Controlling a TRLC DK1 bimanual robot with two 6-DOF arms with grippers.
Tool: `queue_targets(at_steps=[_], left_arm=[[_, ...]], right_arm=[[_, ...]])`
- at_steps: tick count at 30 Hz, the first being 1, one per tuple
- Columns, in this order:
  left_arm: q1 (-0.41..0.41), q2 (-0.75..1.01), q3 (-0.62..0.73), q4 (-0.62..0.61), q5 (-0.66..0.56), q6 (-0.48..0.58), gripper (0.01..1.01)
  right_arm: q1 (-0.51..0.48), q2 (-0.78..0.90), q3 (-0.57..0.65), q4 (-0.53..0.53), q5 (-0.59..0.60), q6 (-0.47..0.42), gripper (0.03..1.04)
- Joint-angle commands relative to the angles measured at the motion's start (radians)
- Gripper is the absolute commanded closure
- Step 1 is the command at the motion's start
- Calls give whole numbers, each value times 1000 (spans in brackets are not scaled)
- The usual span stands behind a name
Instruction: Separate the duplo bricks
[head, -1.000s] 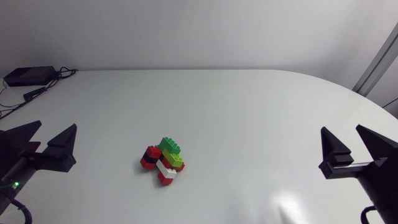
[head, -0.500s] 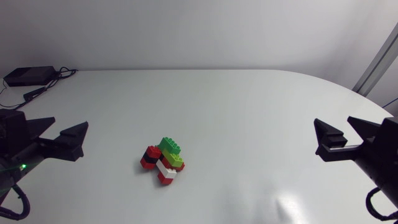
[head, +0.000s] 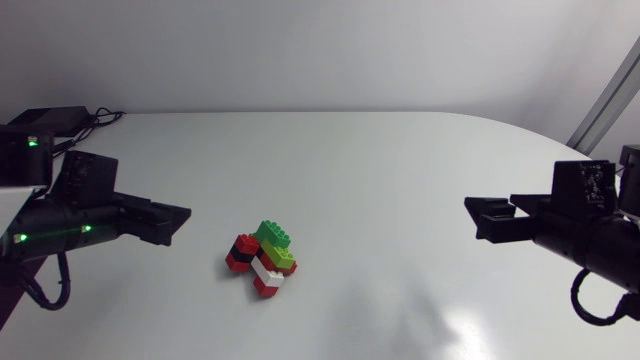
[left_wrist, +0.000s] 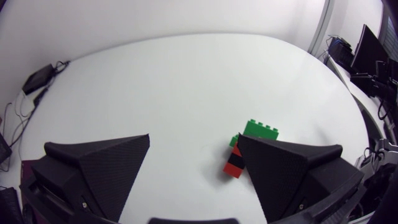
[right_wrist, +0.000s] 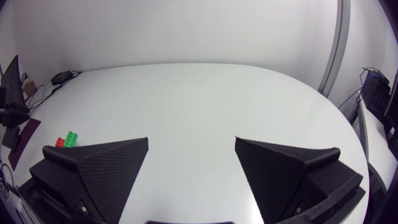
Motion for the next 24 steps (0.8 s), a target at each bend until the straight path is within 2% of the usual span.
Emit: queue_targets(at_steps=[1, 5, 11, 15, 19, 24], left_arm=[[19, 104, 57, -30, 63, -17, 46], [59, 217, 92, -56, 163, -29, 46], [70, 306, 129, -59, 201, 60, 46], [45, 343, 191, -136, 157, 265, 46], [-12, 377, 207, -167, 112, 362, 48], [-67, 432, 195, -186, 135, 466, 46]], right_arm=[[39, 33, 51, -28, -8, 62, 59], [86, 104, 94, -49, -8, 97, 61], [110, 194, 149, -89, -54, 123, 59], [110, 273, 203, -147, -109, 143, 61], [110, 334, 253, -198, -172, 155, 61], [136, 400, 301, -241, -200, 166, 59]])
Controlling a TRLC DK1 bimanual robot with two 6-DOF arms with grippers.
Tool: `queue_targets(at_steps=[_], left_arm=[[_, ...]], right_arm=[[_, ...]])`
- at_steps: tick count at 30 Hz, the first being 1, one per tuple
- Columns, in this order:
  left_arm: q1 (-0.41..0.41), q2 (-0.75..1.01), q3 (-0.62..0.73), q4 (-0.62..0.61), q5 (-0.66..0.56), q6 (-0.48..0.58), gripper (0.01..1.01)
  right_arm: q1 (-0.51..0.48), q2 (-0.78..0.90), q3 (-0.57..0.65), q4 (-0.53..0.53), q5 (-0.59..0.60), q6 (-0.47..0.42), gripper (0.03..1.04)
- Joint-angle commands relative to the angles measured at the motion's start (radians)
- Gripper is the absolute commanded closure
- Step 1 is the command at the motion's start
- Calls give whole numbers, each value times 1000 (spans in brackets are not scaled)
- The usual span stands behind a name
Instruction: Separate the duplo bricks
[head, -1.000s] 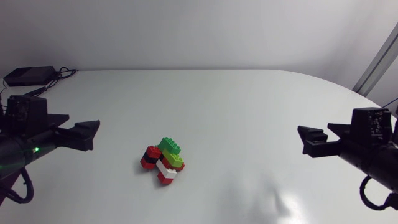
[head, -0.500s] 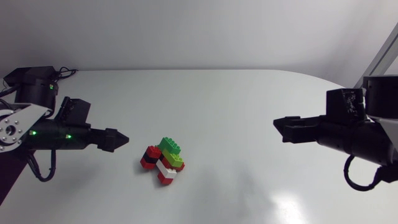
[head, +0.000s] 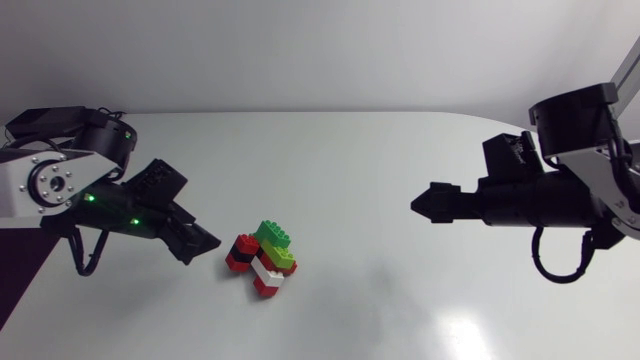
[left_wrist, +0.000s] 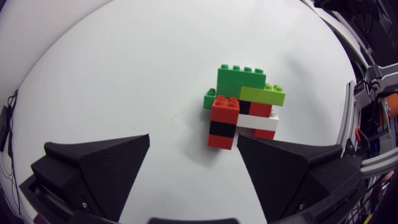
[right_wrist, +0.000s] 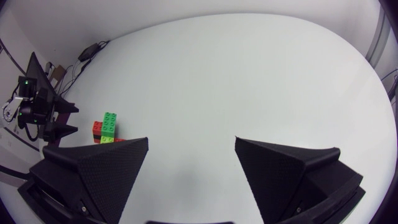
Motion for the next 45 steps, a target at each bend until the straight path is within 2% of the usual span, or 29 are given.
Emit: queue_targets(at_steps=[1, 5, 9, 24, 37, 40, 45], left_arm=[[-21, 42, 4, -11, 22, 79, 46], [-24, 65, 1, -7, 72, 113, 46], [-30, 114, 12, -2, 80, 122, 46], [-96, 240, 78, 18, 108, 108, 67], [-115, 301, 93, 61, 112, 85, 126], [-121, 312, 95, 67, 115, 83, 264], [-127, 321, 96, 70, 155, 70, 392]], right_arm=[[29, 43, 41, -36, -8, 31, 61], [52, 89, 76, -65, -40, 24, 61], [27, 100, 66, -14, -226, 28, 61], [113, 155, 75, 18, -195, 24, 61], [128, 147, 66, 24, -191, 13, 61], [133, 147, 56, 35, -184, 12, 61], [133, 136, 49, 35, -183, 5, 61]])
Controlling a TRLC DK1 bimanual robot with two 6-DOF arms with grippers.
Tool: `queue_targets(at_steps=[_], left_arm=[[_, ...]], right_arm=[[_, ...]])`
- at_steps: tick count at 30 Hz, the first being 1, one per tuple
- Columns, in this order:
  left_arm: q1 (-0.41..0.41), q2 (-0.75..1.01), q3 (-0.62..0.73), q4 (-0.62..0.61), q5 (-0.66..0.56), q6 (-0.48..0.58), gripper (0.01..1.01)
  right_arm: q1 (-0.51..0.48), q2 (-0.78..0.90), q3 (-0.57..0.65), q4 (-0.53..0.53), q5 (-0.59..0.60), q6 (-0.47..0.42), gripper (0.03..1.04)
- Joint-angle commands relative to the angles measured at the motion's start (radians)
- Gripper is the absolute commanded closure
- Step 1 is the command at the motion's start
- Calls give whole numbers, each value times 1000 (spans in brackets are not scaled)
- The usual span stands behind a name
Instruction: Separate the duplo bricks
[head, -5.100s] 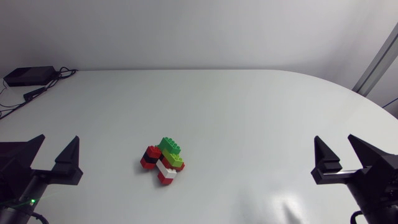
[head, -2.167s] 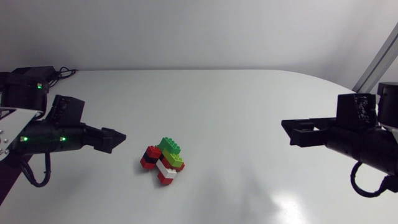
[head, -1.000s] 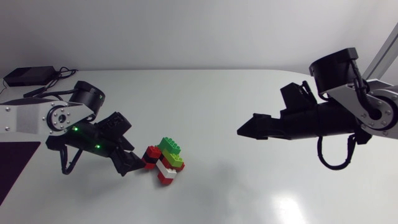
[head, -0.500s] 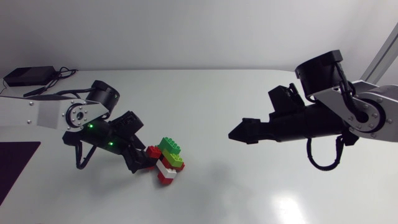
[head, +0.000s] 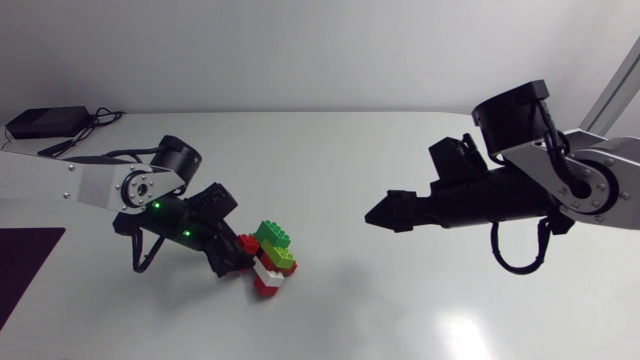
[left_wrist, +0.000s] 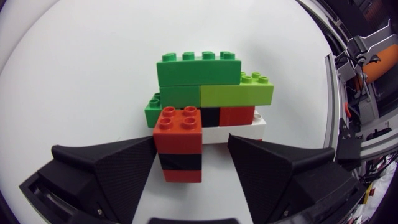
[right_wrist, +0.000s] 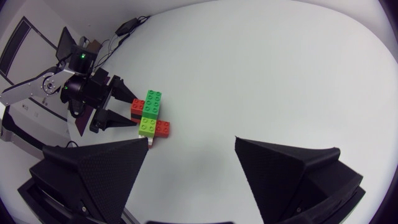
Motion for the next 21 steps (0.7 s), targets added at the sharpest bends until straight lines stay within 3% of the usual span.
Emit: queue_targets(at_steps=[1, 17, 21], left_arm=[[-7, 27, 30, 3, 28, -24, 416], [-36, 50, 12, 3, 57, -18, 700], [-63, 33, -19, 43, 49, -12, 711]], right_arm=[[5, -5, -14, 8, 9, 0, 61], [5, -38, -49, 23, 11, -9, 61], [5, -51, -52, 25, 11, -11, 61]])
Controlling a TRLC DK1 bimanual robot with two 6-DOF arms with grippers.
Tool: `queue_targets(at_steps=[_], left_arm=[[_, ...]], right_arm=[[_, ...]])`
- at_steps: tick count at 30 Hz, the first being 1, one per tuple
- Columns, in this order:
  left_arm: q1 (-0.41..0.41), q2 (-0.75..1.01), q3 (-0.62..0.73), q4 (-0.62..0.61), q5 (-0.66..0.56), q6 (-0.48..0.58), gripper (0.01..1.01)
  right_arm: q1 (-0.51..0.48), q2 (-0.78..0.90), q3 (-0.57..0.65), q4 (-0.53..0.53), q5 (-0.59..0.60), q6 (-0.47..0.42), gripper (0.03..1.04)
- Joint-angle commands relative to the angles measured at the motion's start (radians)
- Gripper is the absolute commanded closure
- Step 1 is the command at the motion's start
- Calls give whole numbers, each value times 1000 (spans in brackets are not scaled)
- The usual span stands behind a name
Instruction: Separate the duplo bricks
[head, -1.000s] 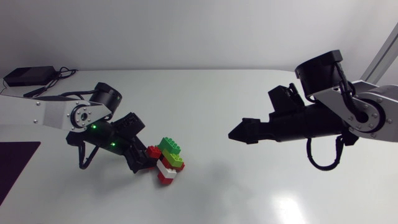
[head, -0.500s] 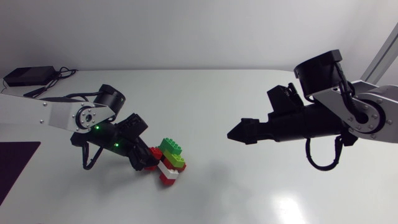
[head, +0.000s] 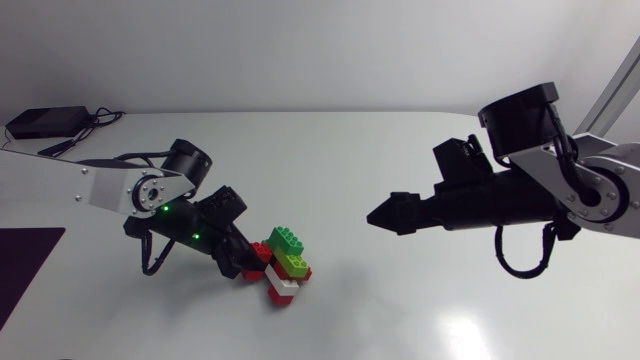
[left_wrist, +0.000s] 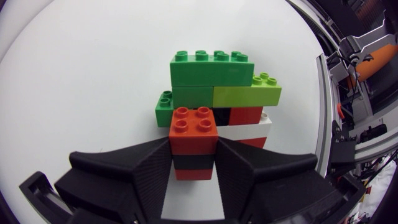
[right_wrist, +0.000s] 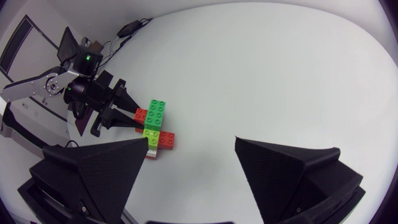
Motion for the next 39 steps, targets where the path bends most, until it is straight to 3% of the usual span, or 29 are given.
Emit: queue_targets(at_steps=[1, 9, 17, 19, 28, 39], left_arm=[[-21, 0, -28, 31, -4, 6, 713], [-23, -152, -87, 126, -13, -5, 715], [-44, -318, -117, 169, -33, 4, 715], [-65, -327, -120, 172, -67, 17, 715], [-150, -342, -137, 240, -133, 17, 715], [-190, -282, -93, 281, -134, 1, 713]], right_arm=[[5, -18, -27, 8, 8, -7, 61], [20, -24, 16, -18, -12, -8, 61], [43, 58, 197, -214, -23, -126, 61], [48, 76, 249, -279, -24, -169, 61], [83, 226, 433, -406, -18, -177, 61], [120, 349, 502, -409, -18, -171, 67]])
